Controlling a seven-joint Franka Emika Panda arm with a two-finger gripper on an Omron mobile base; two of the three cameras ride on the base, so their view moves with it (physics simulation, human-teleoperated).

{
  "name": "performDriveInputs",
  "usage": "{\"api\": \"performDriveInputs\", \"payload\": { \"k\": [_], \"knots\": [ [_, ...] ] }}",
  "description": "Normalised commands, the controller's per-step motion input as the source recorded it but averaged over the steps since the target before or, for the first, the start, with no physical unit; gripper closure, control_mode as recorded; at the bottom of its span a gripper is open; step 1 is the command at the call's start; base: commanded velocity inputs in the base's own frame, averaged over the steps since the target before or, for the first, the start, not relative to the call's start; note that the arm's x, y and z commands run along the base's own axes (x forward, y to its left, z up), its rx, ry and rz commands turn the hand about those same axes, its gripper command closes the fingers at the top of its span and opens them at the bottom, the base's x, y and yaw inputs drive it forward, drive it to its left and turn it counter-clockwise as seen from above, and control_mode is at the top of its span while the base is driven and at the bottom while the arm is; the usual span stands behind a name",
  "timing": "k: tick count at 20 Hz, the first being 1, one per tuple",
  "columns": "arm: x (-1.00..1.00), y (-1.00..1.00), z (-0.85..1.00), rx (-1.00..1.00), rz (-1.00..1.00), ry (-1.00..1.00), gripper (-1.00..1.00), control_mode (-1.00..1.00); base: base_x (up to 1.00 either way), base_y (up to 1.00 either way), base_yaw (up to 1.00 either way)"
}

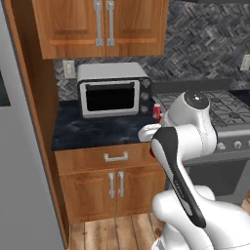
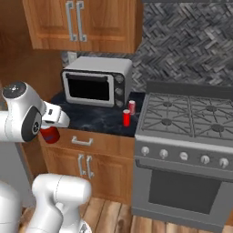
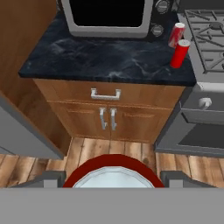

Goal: Four empty soda cans are scattered around the kitchen. Gather all the cans and cluster them next to the stove for recycling.

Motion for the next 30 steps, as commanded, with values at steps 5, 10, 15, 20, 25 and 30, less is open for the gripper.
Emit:
{"api": "performDriveInputs", "payload": {
  "k": [5,10,15,20,25,30],
  "knots": [
    [0.0,0.0,0.0,0.0,0.0,0.0,1.0,1.0,0.0,0.0,-0.31],
    [0.0,0.0,0.0,0.0,0.0,0.0,1.0,1.0,0.0,0.0,-0.27],
    [0.0,0.0,0.0,0.0,0.0,0.0,1.0,1.0,0.01,0.0,-0.21],
    [0.0,0.0,0.0,0.0,0.0,0.0,1.0,1.0,0.06,0.01,-0.19],
    [0.0,0.0,0.0,0.0,0.0,0.0,1.0,1.0,0.1,0.01,-0.18],
    [0.0,0.0,0.0,0.0,0.0,0.0,1.0,1.0,0.17,0.04,-0.17]
  ]
}}
